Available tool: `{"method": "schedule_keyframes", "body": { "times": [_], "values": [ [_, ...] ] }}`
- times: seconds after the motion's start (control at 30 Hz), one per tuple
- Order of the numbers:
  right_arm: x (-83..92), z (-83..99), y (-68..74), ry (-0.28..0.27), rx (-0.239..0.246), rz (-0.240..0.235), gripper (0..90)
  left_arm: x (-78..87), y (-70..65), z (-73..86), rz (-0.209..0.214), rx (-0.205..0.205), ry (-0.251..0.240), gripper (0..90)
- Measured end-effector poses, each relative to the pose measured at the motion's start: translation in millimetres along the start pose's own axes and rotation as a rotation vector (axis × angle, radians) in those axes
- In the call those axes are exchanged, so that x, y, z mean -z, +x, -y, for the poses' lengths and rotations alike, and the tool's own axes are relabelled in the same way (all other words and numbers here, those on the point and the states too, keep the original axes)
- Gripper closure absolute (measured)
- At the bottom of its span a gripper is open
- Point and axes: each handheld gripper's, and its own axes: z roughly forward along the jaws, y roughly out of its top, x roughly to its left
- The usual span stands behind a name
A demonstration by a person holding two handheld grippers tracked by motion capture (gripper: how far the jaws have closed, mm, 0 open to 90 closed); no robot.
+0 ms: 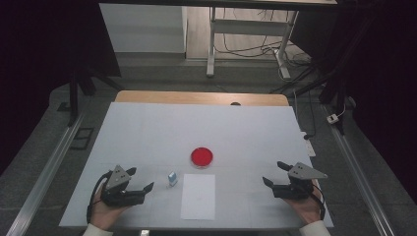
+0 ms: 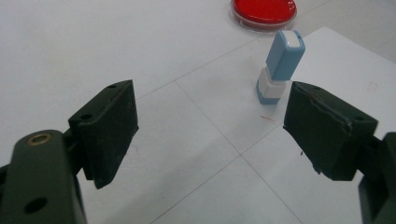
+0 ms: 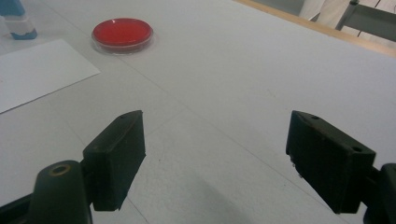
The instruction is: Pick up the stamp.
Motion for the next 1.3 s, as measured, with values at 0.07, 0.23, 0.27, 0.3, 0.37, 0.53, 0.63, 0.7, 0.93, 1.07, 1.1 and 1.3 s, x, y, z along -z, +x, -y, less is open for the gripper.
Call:
{"method": "schedule_keyframes", "body": {
  "times": [0.07,0.23,0.27,0.3,0.37,0.53,0.63,0.7,0.93,1.07,1.1,1.3],
  "values": [
    [-0.7,0.7,-0.8,-0.004,-0.003,-0.005,19.5,-0.6,0.3,0.5,0.005,-0.001,0.003,17.8],
    [-1.9,1.9,0.5,-0.015,-0.003,-0.010,20.6,-0.9,-0.9,0.3,0.010,-0.007,0.007,18.6],
    [-1.9,1.9,0.5,-0.015,-0.003,-0.010,20.6,-0.9,-0.9,0.3,0.010,-0.008,0.008,18.6],
    [-1.9,1.5,0.6,-0.013,-0.002,-0.010,21.1,-1.0,-0.8,0.3,0.010,-0.007,0.009,18.7],
    [-2.3,0.4,0.5,-0.002,-0.014,-0.009,23.0,-1.0,-0.4,0.5,0.012,-0.003,0.012,18.7],
    [-2.1,0.2,-0.1,0.004,-0.021,-0.012,25.1,-1.0,0.0,0.5,0.012,0.001,0.012,18.9],
    [-2.2,0.4,-0.1,0.003,-0.016,-0.012,25.5,-1.6,0.4,0.5,0.010,0.000,0.015,18.9],
    [-2.1,0.3,0.5,0.003,-0.011,-0.012,25.8,-1.3,0.3,0.1,0.010,0.000,0.014,18.9],
    [-2.6,0.3,2.2,0.006,-0.006,-0.013,26.2,-0.7,-1.2,-2.0,0.019,-0.001,0.020,19.7],
    [-3.1,0.3,3.1,0.007,-0.001,-0.013,26.3,-1.1,-2.1,-3.4,0.026,0.003,0.024,19.8],
    [-3.3,0.3,3.1,0.005,-0.002,-0.014,26.4,-1.2,-2.4,-3.8,0.027,0.002,0.025,19.8],
    [-3.3,0.5,3.4,0.007,0.001,-0.014,26.9,-1.3,-6.1,-9.0,0.033,-0.003,0.019,19.8]
  ]
}}
